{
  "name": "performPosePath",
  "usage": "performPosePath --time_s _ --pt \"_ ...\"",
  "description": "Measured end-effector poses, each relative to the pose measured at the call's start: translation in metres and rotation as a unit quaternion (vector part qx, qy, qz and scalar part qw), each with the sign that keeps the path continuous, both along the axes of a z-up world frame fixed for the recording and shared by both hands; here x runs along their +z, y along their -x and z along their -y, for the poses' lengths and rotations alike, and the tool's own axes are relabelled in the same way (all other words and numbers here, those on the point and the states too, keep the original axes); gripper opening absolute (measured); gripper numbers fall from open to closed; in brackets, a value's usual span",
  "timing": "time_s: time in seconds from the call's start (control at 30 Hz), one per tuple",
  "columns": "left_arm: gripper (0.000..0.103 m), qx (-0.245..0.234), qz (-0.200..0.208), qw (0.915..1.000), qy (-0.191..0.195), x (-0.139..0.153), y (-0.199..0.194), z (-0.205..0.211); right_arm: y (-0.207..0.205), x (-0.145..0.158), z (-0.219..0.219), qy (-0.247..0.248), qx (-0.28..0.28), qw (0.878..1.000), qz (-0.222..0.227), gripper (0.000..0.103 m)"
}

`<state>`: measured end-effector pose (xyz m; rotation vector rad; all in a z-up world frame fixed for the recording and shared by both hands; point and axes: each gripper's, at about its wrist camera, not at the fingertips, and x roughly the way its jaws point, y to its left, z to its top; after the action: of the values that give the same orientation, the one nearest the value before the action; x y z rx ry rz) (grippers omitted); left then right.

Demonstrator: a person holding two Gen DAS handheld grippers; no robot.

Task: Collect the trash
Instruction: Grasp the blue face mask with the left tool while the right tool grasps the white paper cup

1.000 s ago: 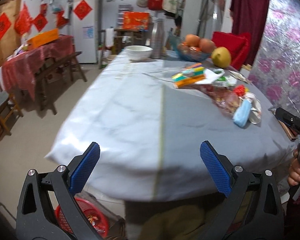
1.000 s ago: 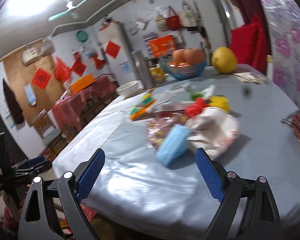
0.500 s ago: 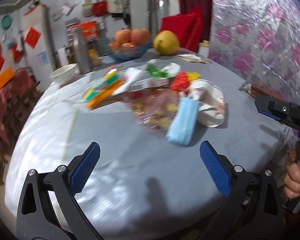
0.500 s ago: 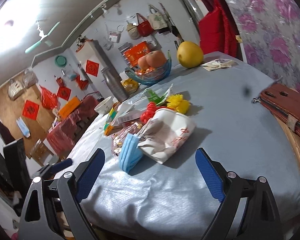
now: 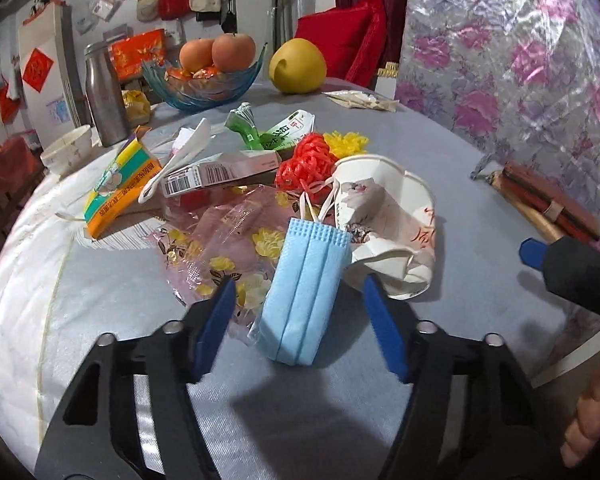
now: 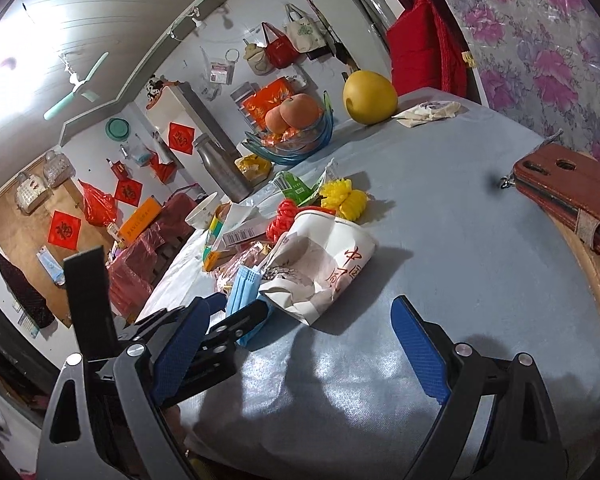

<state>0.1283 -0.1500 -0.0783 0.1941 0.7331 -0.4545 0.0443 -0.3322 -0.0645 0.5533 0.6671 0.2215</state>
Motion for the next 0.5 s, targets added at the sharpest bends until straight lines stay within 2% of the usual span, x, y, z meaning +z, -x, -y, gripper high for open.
performPosePath --time_s 0.03,0.1,0.3,0.5 --pt "0.043 0.001 -0.001 1.0000 -0.009 -0.002 0.000 0.001 0.000 0.000 -0.001 0.000 0.001 1.000 0.000 0.090" --pt "0.032 0.001 -0.010 0.9999 -0.009 -0.006 -0.001 0.000 0.000 0.000 -0.003 0.004 0.002 1.000 -0.001 0.090" --pt "0.029 0.031 -0.004 0.9993 0.022 0.004 0.017 -0.040 0.000 0.001 -0.010 0.015 0.006 1.000 0.001 0.090" --pt "0.029 0.095 0.021 0.9939 0.051 0.017 0.045 -0.105 -0.002 -0.002 -0.015 0.017 0.011 1.000 -0.004 0.090"
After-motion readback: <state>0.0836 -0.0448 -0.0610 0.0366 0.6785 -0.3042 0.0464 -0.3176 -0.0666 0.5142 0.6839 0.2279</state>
